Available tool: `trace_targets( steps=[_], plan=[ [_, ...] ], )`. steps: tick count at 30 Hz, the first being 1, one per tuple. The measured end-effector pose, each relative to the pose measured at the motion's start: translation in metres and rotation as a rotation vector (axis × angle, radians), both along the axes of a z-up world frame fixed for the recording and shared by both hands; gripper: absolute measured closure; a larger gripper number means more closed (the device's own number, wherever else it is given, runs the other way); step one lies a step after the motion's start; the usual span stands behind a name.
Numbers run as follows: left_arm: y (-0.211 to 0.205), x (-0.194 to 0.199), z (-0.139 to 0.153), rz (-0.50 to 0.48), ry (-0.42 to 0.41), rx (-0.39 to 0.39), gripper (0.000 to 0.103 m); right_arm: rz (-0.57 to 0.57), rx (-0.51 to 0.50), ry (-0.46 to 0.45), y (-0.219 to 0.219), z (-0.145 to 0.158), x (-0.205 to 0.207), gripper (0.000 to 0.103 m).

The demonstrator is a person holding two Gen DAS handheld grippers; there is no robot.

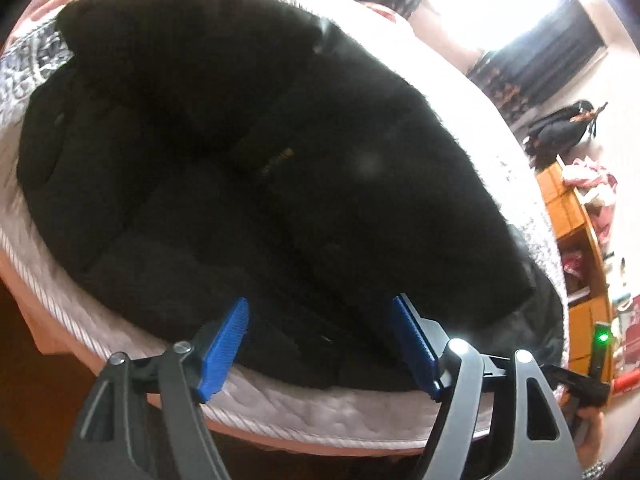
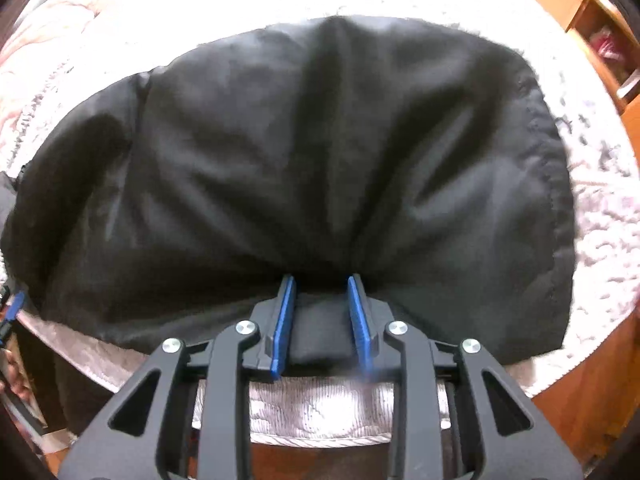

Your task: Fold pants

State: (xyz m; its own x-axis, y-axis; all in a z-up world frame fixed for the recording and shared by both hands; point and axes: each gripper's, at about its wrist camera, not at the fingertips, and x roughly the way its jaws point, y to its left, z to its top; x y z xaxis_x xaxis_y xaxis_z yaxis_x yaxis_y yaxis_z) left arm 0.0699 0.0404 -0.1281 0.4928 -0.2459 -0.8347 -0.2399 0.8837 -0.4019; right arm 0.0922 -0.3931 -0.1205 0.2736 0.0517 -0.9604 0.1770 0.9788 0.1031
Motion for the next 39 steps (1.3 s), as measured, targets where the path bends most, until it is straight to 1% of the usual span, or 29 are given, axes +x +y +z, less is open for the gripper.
trace_targets(
  steps=[1, 2, 4, 6, 9, 11, 12, 14, 16, 17, 19, 21, 26, 28, 30, 31, 32, 33, 34, 35, 38, 39],
  plan=[
    [-0.001, 0.006, -0.002, -0.006, 0.018, 0.004, 0.029, 0.009, -0.029, -0.018, 0.007, 0.006, 0.0, 0.068],
    [0.0, 0.013, -0.005, -0.015, 0.03, -0.009, 0.029, 0.021, -0.039, -0.034, 0.014, 0.011, 0.0, 0.064],
    [0.006, 0.014, -0.005, -0.008, 0.038, -0.034, 0.028, 0.073, -0.038, -0.072, 0.035, 0.025, 0.001, 0.064],
    [0.005, 0.023, -0.004, 0.002, 0.034, -0.077, 0.028, 0.127, -0.032, -0.118, 0.059, 0.042, 0.003, 0.064],
    [0.006, 0.032, -0.006, 0.036, 0.037, -0.13, 0.027, 0.24, 0.042, -0.157, 0.101, 0.058, 0.009, 0.064],
    [0.007, 0.037, -0.009, 0.061, 0.046, -0.178, 0.027, 0.308, 0.081, -0.157, 0.127, 0.059, 0.013, 0.065],
    [0.007, 0.038, -0.01, 0.067, 0.048, -0.188, 0.027, 0.346, 0.092, -0.149, 0.143, 0.057, 0.015, 0.065],
    [0.005, 0.042, -0.009, 0.072, 0.05, -0.199, 0.026, 0.392, 0.081, -0.133, 0.169, 0.05, 0.018, 0.065],
    [0.004, 0.045, -0.01, 0.083, 0.05, -0.212, 0.026, 0.421, 0.062, -0.092, 0.187, 0.035, 0.025, 0.065],
    [0.006, 0.047, -0.009, 0.092, 0.048, -0.22, 0.025, 0.42, 0.048, -0.074, 0.189, 0.031, 0.029, 0.064],
    [0.008, 0.05, -0.008, 0.115, 0.052, -0.238, 0.025, 0.413, 0.008, -0.028, 0.194, 0.012, 0.035, 0.064],
    [0.019, 0.047, -0.01, 0.14, 0.056, -0.24, 0.025, 0.406, 0.014, -0.025, 0.193, 0.005, 0.036, 0.063],
    [0.031, 0.058, -0.01, 0.186, 0.032, -0.287, 0.025, 0.409, 0.018, -0.019, 0.197, 0.003, 0.04, 0.063],
    [0.031, 0.065, -0.012, 0.218, 0.02, -0.34, 0.025, 0.414, 0.013, -0.02, 0.193, 0.002, 0.043, 0.062],
    [0.027, 0.073, -0.012, 0.247, 0.027, -0.372, 0.027, 0.415, 0.012, -0.021, 0.195, 0.002, 0.043, 0.062],
    [0.025, 0.073, -0.013, 0.269, 0.021, -0.389, 0.032, 0.416, 0.013, -0.021, 0.19, 0.003, 0.04, 0.061],
    [0.022, 0.07, -0.013, 0.289, -0.01, -0.388, 0.063, 0.415, 0.015, -0.02, 0.19, 0.003, 0.041, 0.061],
    [0.019, 0.071, -0.012, 0.288, -0.011, -0.368, 0.077, 0.416, 0.016, -0.02, 0.187, 0.002, 0.039, 0.061],
    [0.014, 0.073, -0.012, 0.293, -0.009, -0.345, 0.082, 0.416, 0.017, -0.02, 0.186, 0.002, 0.038, 0.061],
    [0.01, 0.073, -0.011, 0.294, -0.014, -0.341, 0.092, 0.417, 0.018, -0.021, 0.185, -0.002, 0.036, 0.06],
    [-0.012, 0.075, -0.004, 0.302, -0.05, -0.305, 0.099, 0.421, 0.024, -0.021, 0.181, -0.002, 0.034, 0.059],
    [-0.022, 0.072, 0.003, 0.305, -0.07, -0.29, 0.1, 0.422, 0.026, -0.02, 0.181, -0.003, 0.034, 0.058]
  ],
)
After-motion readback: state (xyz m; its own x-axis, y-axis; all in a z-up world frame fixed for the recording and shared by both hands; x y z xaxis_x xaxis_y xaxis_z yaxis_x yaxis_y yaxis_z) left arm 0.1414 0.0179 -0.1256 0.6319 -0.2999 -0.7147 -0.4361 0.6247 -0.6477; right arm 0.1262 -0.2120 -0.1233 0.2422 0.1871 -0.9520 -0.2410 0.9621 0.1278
